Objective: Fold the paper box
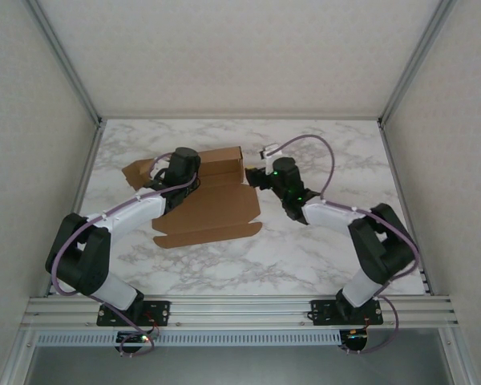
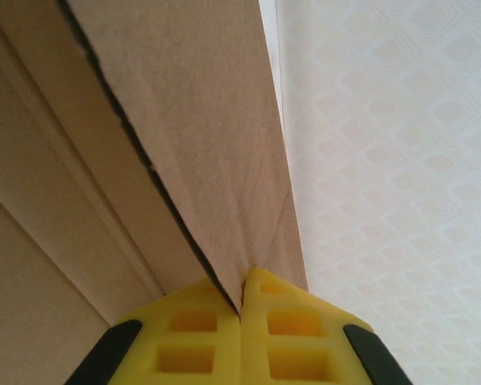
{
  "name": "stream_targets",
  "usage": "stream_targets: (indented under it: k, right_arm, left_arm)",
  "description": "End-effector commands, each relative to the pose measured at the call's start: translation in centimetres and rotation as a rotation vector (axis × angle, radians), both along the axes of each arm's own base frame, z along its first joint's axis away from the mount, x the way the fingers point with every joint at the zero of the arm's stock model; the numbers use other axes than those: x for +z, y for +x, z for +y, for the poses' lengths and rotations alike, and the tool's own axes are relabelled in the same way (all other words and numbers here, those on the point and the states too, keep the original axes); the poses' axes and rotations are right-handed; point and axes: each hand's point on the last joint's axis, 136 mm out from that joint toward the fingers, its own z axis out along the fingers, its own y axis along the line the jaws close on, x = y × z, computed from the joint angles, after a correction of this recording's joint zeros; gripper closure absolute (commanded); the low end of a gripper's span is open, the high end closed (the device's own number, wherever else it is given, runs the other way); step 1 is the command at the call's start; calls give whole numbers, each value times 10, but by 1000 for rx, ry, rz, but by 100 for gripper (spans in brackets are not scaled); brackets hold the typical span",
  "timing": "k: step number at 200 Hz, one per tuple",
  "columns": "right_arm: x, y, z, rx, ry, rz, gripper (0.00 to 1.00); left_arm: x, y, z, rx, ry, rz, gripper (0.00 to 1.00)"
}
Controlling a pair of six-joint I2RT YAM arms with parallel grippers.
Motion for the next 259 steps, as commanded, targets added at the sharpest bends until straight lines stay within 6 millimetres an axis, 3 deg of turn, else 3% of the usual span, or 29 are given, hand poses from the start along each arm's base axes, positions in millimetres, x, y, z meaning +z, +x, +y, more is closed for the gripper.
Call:
stream_targets:
  k: [1, 57, 83, 112, 146, 192, 229, 259]
  right_arm:
    - [22, 0, -1, 60, 72, -26, 25]
    - [41, 14, 13, 62, 94, 134, 37]
    - [34, 22, 16, 47, 79, 163, 39]
    - [18, 10, 26, 119, 57, 71, 31]
    - [-24, -12, 51, 210, -107, -14, 23]
    - [-63, 13, 50, 74, -195, 65, 27]
    - [-73, 36, 47, -52, -272, 78, 38]
    - [-79, 42, 46, -100, -309, 77, 45]
  left_arm:
    - [-44, -23, -5, -76, 68, 163, 100]
    - [-45, -20, -6, -96, 95, 157, 96]
    - [-47, -18, -9, -105, 81, 162, 96]
    - [-40, -16, -8, -95, 85, 155, 96]
    - [-39, -14, -11, -102, 75, 152, 97]
    - [-39, -14, -12, -108, 68, 154, 98]
    - [-37, -13, -12, -107, 65, 148, 100]
    - [-38, -12, -13, -108, 60, 149, 100]
